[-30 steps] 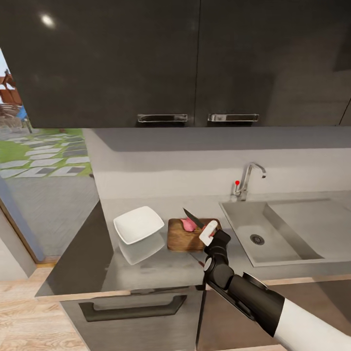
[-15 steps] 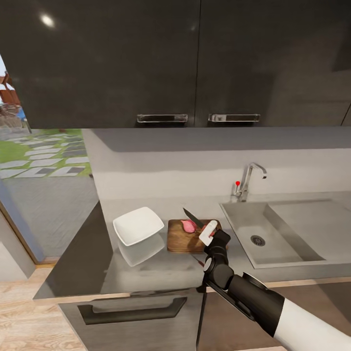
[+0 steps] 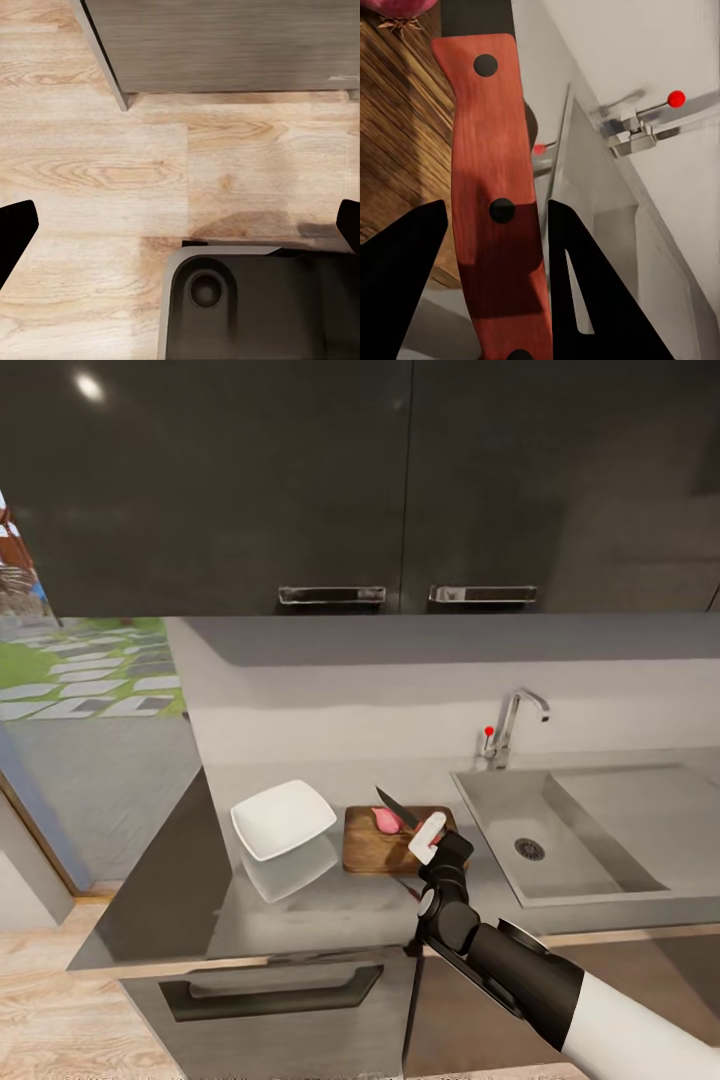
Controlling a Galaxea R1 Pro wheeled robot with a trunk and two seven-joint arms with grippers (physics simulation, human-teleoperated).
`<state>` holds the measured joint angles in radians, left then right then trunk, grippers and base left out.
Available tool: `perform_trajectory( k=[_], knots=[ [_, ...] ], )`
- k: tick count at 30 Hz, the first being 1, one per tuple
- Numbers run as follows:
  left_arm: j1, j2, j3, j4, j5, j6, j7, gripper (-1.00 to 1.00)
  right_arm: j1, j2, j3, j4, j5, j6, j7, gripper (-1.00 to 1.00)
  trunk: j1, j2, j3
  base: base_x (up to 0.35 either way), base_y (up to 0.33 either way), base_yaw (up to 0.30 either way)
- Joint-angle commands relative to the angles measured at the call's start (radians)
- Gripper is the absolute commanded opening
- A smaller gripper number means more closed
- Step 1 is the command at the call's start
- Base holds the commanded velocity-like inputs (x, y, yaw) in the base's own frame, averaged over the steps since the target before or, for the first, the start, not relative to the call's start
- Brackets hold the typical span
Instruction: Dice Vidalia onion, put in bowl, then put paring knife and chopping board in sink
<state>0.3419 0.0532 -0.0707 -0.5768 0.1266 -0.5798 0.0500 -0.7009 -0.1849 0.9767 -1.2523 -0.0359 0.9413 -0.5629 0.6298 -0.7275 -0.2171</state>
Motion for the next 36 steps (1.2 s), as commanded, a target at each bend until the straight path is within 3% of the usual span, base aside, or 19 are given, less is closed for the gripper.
perform_trajectory(
  k=[1, 18, 36],
  knots=[
    [0.0, 0.001, -0.007, -0.001, 0.008, -0.002, 0.005, 1.0, -0.002, -0.001, 0.003, -0.001, -0.003, 0.006, -0.006, -1.0, 0.0, -0.001, -0.003, 0.0, 0.0, 0.0],
    [0.0, 0.001, -0.007, -0.001, 0.008, -0.002, 0.005, 1.0, -0.002, 0.0, 0.003, 0.009, -0.003, 0.007, -0.006, -1.0, 0.0, -0.001, -0.031, 0.0, 0.0, 0.0],
    [0.0, 0.001, -0.007, -0.001, 0.008, -0.002, 0.005, 1.0, -0.002, 0.001, 0.002, 0.013, 0.0, 0.004, -0.006, -1.0, 0.0, -0.001, -0.031, 0.0, 0.0, 0.0]
  ],
)
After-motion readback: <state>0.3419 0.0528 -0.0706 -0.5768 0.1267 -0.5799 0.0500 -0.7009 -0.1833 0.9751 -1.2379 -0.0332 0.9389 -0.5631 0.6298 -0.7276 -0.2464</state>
